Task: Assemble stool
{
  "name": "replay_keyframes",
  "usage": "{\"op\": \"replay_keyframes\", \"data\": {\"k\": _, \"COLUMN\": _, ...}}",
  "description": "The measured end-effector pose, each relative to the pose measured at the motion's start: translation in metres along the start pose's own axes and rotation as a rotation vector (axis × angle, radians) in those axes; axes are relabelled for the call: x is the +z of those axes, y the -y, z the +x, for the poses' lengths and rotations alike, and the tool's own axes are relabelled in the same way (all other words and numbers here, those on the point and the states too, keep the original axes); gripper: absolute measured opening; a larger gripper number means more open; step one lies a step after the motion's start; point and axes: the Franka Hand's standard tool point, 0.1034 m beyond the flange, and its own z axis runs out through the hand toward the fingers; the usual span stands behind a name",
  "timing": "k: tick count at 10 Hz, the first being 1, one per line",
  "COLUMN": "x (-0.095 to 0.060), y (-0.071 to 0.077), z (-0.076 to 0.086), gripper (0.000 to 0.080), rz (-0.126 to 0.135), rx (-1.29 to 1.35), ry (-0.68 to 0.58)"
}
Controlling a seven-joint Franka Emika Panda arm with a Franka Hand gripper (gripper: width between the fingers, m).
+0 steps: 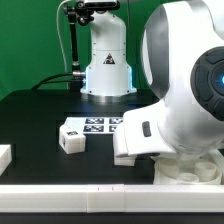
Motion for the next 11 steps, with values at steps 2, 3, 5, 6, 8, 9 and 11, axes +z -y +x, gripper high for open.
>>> {"op": "replay_keyframes", "data": {"k": 2, "x": 0.0089, "y": -0.0011, "z": 0.0001, "gripper": 0.0649, "rz": 0.000, "rx": 0.009, "ry": -0.001}}
{"op": "replay_keyframes", "data": {"k": 3, "x": 0.0101, "y": -0.0018, "z": -0.0002, "gripper": 0.0649, "rz": 0.001, "rx": 0.009, "ry": 0.001}}
{"op": "replay_keyframes", "data": {"k": 5, "x": 0.0123, "y": -0.0015, "z": -0.0003, "gripper": 0.0649, "rz": 0.002, "rx": 0.011, "ry": -0.009}}
{"op": "replay_keyframes", "data": {"k": 6, "x": 0.0138, "y": -0.0015, "z": -0.0014, "gripper": 0.0505, "rz": 0.002, "rx": 0.011, "ry": -0.008}}
{"op": "replay_keyframes", "data": {"k": 8, "x": 0.0135, "y": -0.0018, "z": -0.0014, "gripper": 0.0368, "rz": 0.003, "rx": 0.010, "ry": -0.008}}
{"op": "replay_keyframes", "data": {"k": 9, "x": 0.0135, "y": -0.0019, "z": -0.0014, "gripper": 0.0335, "rz": 0.003, "rx": 0.010, "ry": -0.008}}
{"op": "replay_keyframes", "data": {"k": 11, "x": 0.0133, "y": -0.0020, "z": -0.0014, "gripper": 0.0335, "rz": 0.003, "rx": 0.007, "ry": -0.009}}
